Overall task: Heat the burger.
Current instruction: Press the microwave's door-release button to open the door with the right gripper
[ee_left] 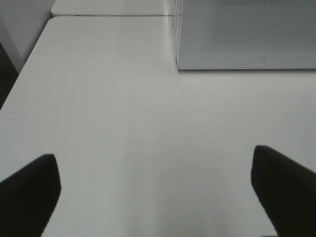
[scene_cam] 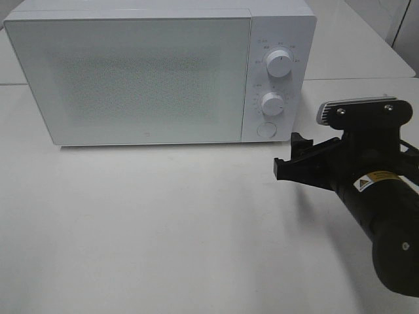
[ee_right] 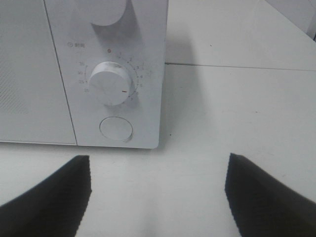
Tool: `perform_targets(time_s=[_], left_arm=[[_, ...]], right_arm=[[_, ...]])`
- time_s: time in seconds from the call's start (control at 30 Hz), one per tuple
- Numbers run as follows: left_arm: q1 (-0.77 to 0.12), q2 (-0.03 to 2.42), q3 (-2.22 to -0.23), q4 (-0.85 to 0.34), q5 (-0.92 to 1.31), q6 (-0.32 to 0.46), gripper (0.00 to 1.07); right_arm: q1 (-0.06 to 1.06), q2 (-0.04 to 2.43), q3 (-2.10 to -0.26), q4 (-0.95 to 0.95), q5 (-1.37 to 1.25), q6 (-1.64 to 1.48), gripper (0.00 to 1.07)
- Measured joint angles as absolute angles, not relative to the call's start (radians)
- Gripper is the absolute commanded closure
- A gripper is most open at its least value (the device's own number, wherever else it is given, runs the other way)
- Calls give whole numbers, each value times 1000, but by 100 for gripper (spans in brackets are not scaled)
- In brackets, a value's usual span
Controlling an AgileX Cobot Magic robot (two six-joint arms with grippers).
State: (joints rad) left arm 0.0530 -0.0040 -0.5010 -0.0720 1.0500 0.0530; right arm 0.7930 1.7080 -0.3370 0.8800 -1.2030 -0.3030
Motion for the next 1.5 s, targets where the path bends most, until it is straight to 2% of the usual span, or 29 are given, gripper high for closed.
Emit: perform_targets(time_s=[0.17, 0.63, 0.83, 1.1, 1.23, 1.27, 1.33, 1.37, 1.4, 1.43, 1.5], left_arm=[[53, -4, -501, -72, 1050, 53, 7], [53, -4, -501, -72, 1050, 53, 7], [53, -4, -501, -72, 1050, 53, 7], [53, -4, -501, -72, 1050, 53, 7], [53, -4, -501, -72, 1050, 53, 7], [53, -4, -501, -72, 1050, 53, 7], [53, -4, -501, -72, 1050, 53, 7], [53, -4, -501, -72, 1050, 53, 7], [53, -4, -501, -72, 1050, 53, 7], [53, -4, -501, -72, 1050, 53, 7], [53, -4, -501, -72, 1050, 53, 7]], right_arm=[[842, 1761, -383, 940, -1206, -327, 31], [848, 1788, -413, 961, -1208, -279, 31], [848, 1788, -413, 967, -1182, -61, 32], [848, 1788, -413, 954, -1138, 379, 38], [848, 1788, -413, 910, -1112, 695, 47], [848, 1788, -413, 910, -1112, 695, 47], [848, 1788, -413, 883, -1109, 925, 56], [848, 1788, -413, 883, -1109, 925, 56], [848, 1788, -413, 881, -1109, 976, 63], [848, 1788, -413, 881, -1109, 976, 63], [848, 1788, -413, 875, -1109, 1102, 74]])
